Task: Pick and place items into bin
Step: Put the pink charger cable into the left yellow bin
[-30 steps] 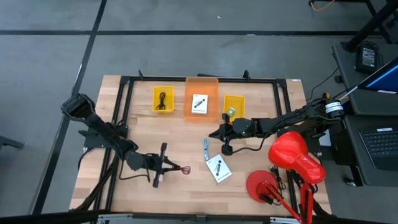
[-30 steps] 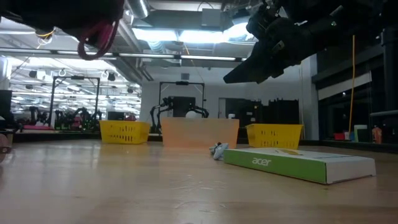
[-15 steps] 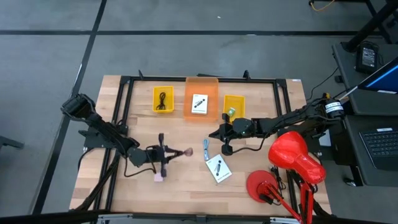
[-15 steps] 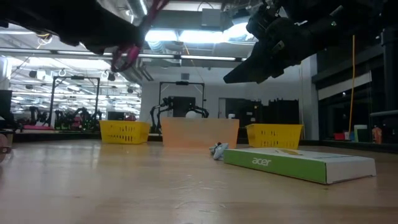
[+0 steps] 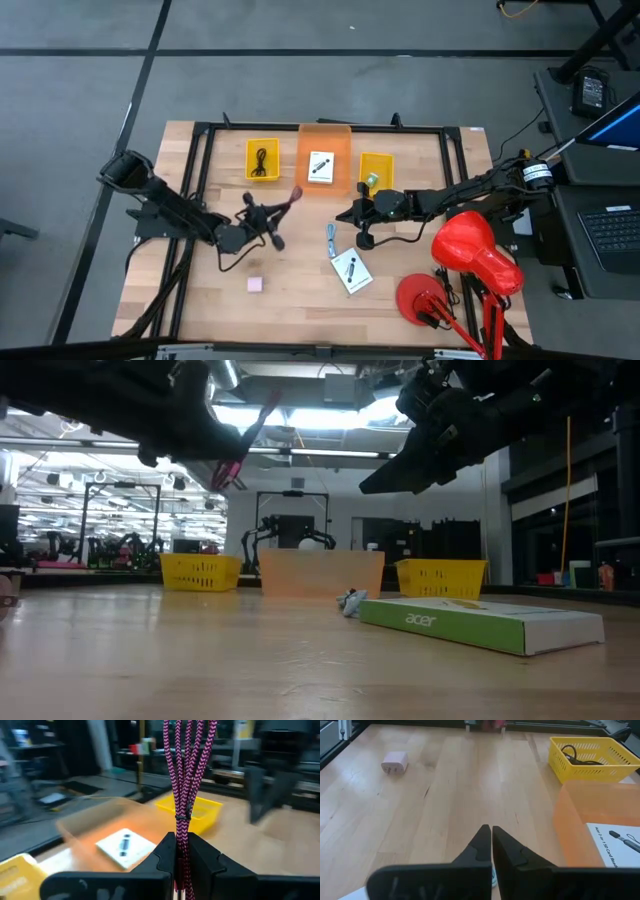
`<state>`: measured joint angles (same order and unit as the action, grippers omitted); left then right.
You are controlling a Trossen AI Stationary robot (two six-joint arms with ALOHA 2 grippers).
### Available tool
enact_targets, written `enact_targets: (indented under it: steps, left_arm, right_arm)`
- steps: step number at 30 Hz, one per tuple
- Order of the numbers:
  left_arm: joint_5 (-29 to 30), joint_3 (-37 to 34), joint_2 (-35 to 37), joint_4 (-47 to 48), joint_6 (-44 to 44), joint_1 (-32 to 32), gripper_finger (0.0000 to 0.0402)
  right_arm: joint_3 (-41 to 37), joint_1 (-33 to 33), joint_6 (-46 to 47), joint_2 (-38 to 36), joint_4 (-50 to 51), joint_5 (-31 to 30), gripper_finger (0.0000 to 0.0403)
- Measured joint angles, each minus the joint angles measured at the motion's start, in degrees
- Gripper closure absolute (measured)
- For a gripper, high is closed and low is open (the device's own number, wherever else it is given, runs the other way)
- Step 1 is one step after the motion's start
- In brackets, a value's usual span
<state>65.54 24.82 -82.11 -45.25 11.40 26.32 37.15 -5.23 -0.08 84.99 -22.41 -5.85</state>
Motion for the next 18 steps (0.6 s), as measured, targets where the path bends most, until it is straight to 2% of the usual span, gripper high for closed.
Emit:
enact_targets:
  steps: [6,12,16,18]
  left_arm:
    - [0.33,0.07,0.26,0.08,0.04,-3.07,0.0378]
    - [0.39,0.11,3.56,0.75,0.00,-6.32,0.0378]
    - [2.14,0.11,7.12,7.61,0.55,-9.13,0.0378]
    - [2.59,0.11,8.93,12.77,3.53,-10.80,0.0378]
  right_arm:
    - [0.00,0.01,0.02,0.00,0.00,0.00,0.0403]
    - [0.00,0.00,0.03,0.00,0.04,0.00,0.0403]
    - [0.00,0.02,0.04,0.00,0.07,0.00,0.0403]
    - [0.00,-0.01,0.04,0.00,0.07,0.00,0.0403]
